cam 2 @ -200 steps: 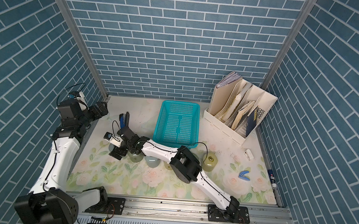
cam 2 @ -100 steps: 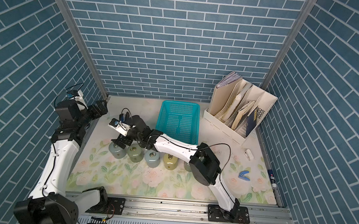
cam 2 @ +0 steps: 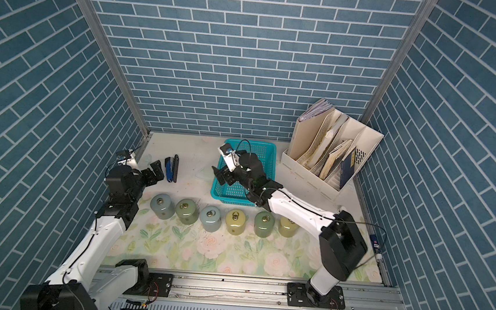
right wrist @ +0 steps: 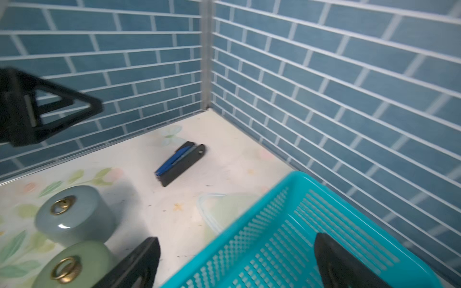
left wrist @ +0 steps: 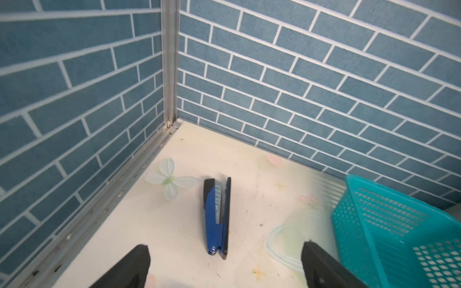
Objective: Take the tea canister out of the basket
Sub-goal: Reset both arms
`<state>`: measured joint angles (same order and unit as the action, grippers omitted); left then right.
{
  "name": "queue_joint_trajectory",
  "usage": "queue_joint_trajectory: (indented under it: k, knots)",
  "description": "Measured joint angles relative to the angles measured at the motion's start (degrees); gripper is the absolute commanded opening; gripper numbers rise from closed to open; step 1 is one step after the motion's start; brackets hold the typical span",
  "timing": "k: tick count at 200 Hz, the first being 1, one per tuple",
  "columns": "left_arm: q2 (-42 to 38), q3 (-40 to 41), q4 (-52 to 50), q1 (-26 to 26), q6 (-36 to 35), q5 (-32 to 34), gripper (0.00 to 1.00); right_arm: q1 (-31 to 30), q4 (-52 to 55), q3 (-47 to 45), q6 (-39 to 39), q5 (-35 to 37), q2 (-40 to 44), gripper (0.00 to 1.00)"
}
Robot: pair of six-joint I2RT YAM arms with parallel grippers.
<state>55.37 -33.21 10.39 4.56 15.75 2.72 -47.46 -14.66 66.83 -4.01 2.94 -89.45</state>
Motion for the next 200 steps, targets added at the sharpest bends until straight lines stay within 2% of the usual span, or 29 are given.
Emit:
queue_joint_trajectory:
  k: [25, 53, 90, 116, 146, 200]
  knots:
    - [1.3, 5.8, 8.3, -1.4, -2.4, 4.2, 1.00, 7.0, -0.5, -8.2, 2.9, 5.6, 9.5, 1.00]
    - [5.3, 12.2, 18.2, -2.3, -4.1, 5.4, 1.00, 16.6, -0.4, -17.4, 6.3, 11.5, 18.4, 1.00]
    - [14.9, 13.2, 28.5, -5.7, -7.8, 8.4, 1.00, 30.4, -1.1, -29.2, 9.6, 17.7, 27.5, 1.00]
    - [17.2, 15.6, 35.3, -6.8, -9.2, 9.5, 1.00, 40.6, -4.8, -38.3, 10.7, 18.8, 31.6, 1.00]
    - [19.9, 17.2, 41.7, -7.0, -10.7, 9.9, 1.00, 47.0, -14.7, -47.3, 11.6, 16.1, 29.0, 1.00]
    - [23.5, 21.6, 52.5, -7.1, -13.3, 7.8, 1.00, 47.4, -35.2, -52.3, 10.6, 10.5, 13.6, 1.00]
